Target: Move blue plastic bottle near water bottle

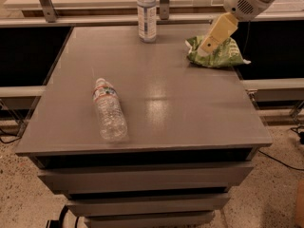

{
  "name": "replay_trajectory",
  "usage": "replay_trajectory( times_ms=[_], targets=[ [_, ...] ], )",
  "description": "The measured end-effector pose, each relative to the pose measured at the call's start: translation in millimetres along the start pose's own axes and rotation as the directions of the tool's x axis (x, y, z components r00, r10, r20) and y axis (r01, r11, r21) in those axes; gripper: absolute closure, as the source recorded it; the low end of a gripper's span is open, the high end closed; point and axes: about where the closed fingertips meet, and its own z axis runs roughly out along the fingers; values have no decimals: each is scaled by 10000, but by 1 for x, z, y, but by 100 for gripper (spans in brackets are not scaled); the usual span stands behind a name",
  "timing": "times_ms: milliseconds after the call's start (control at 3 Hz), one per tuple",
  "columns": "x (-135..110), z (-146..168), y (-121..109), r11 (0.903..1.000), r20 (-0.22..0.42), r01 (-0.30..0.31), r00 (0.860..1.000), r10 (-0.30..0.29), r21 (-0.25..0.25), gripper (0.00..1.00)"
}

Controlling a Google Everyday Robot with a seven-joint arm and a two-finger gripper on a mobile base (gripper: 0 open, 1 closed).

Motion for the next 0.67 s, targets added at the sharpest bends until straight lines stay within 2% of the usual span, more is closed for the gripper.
replay_trajectory(
  times_ms=[333,667],
  targets=[
    [-21,28,-23,9951,1202,-879,9894,820,448,0],
    [-43,52,-41,9851,2168,-1535,9670,1336,775,0]
  ],
)
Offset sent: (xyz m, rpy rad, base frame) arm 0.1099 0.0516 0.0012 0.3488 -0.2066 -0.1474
